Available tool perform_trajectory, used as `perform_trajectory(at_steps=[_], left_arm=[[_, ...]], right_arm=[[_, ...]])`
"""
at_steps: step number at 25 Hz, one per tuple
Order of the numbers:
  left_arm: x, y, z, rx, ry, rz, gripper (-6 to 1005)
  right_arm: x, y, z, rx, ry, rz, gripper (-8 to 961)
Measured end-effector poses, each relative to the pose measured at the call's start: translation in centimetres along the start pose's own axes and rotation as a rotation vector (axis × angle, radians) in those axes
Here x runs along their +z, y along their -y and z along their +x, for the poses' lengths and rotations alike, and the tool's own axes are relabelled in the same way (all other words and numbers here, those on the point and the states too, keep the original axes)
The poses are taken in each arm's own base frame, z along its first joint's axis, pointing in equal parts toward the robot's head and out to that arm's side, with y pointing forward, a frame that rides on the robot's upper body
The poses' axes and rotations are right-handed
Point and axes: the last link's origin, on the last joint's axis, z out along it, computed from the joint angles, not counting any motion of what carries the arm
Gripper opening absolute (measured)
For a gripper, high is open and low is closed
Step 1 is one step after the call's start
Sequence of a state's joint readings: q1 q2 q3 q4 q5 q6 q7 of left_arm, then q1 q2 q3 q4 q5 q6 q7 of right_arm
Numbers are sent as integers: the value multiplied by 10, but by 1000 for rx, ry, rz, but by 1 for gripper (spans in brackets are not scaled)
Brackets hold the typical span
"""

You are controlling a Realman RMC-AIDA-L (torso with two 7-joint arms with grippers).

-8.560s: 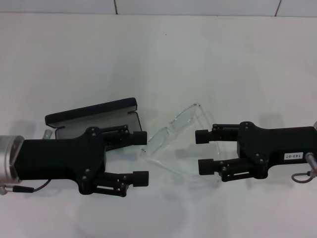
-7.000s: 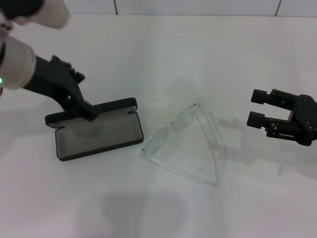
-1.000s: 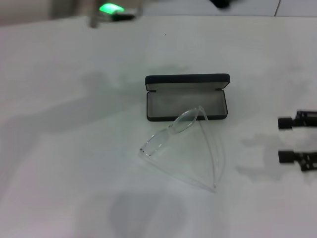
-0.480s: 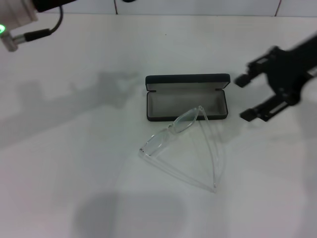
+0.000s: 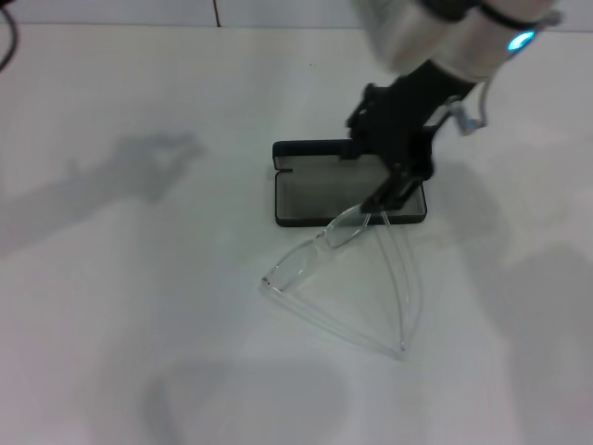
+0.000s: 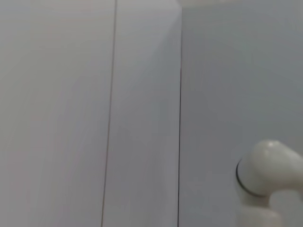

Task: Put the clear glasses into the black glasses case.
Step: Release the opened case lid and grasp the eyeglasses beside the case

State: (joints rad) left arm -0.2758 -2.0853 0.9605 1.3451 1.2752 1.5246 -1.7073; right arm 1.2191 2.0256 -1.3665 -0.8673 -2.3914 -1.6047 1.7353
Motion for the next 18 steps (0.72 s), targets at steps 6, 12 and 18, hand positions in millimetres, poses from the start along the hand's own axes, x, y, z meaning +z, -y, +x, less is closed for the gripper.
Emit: perform_trajectory(at_steps=[6, 12, 18], left_arm=[[-27, 1, -9, -48, -52, 9, 185], [-35, -1, -16, -65, -115, 0, 185], [-33, 0, -18, -63, -119, -5, 185]], right_arm=[[23, 3, -18, -94, -33, 5, 685], [41, -1, -23, -143, -51, -4, 679], [61, -7, -23, -222, -84, 6, 680]])
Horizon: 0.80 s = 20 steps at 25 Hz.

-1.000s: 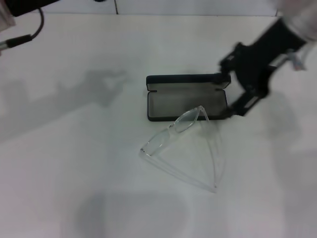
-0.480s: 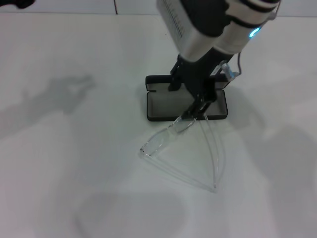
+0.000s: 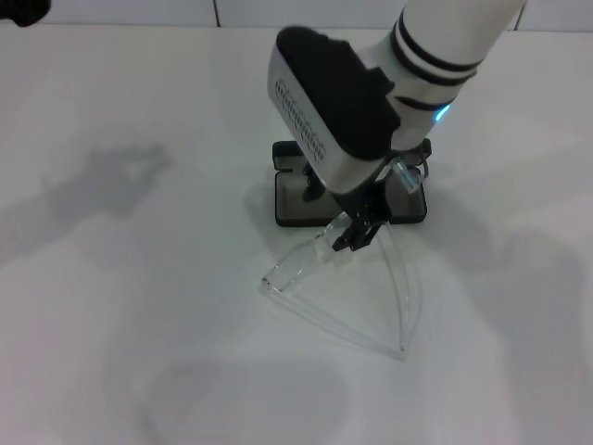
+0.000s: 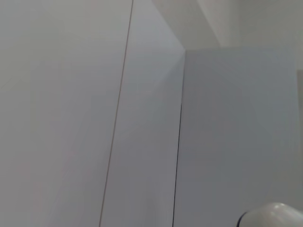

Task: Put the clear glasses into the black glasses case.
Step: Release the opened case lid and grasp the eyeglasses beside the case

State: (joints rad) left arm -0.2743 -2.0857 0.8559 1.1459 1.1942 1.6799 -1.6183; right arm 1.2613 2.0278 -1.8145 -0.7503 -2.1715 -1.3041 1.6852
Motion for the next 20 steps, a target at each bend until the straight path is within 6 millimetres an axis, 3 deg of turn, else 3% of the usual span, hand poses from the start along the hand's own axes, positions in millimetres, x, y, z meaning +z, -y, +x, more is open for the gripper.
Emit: perform_trajectory(at_steps=[6, 20], left_arm=[[5, 4, -5, -18, -6, -2, 185], [11, 10, -8, 0, -3, 5, 185]], right_arm=[[14, -5, 2, -57, -14, -1, 681], [23, -9, 2, -125, 9, -9, 674]])
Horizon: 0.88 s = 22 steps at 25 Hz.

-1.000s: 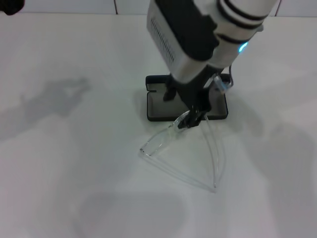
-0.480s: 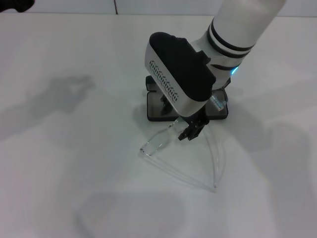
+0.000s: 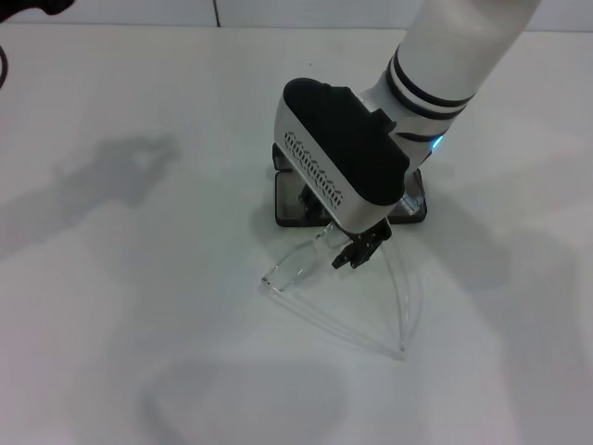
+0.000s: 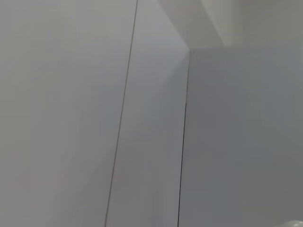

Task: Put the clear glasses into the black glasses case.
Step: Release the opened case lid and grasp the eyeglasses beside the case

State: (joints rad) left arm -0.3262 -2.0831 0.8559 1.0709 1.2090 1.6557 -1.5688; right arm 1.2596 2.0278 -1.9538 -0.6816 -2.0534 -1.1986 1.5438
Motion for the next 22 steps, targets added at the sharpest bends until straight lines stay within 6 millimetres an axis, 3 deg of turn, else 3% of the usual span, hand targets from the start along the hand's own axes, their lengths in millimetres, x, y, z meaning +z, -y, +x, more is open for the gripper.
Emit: perform_trajectory(at_steps=[7, 22], left_arm=[[2, 1, -2, 17, 17, 1, 186], [0, 3, -11, -6, 11, 15, 186]], right_arm=[[6, -2, 0, -30, -9, 5, 575], [16, -10, 3, -3, 4, -3, 493]])
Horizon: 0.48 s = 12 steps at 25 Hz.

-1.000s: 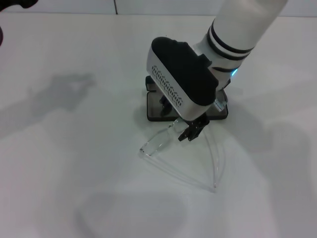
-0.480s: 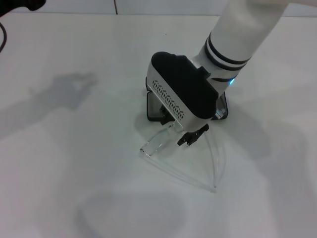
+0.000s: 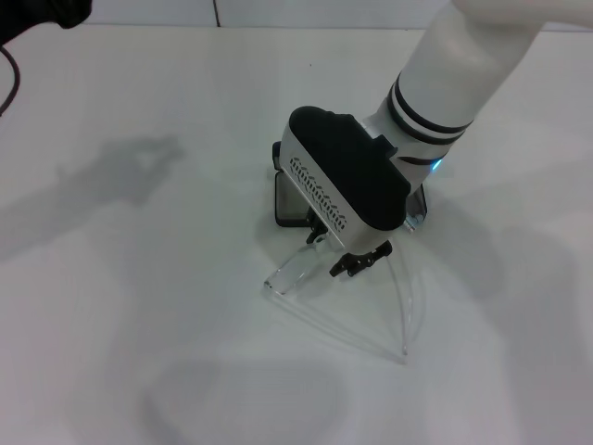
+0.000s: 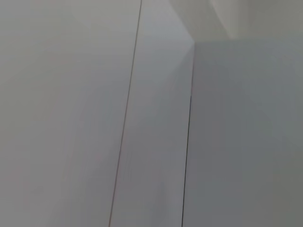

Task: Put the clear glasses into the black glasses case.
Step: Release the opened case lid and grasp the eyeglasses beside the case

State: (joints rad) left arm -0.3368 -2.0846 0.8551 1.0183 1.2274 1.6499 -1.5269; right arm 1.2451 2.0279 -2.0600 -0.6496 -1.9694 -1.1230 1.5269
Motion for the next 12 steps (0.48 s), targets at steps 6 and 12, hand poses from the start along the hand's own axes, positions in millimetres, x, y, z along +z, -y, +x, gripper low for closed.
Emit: perform_trajectory(at_steps=[6, 12], left_arm=[[-3, 0, -3, -8, 0, 8, 186], [-4, -1, -3, -12, 1, 6, 186]], right_arm=[[0, 1, -1, 31, 12, 8, 460], [2, -3, -1, 50, 27, 10, 249]])
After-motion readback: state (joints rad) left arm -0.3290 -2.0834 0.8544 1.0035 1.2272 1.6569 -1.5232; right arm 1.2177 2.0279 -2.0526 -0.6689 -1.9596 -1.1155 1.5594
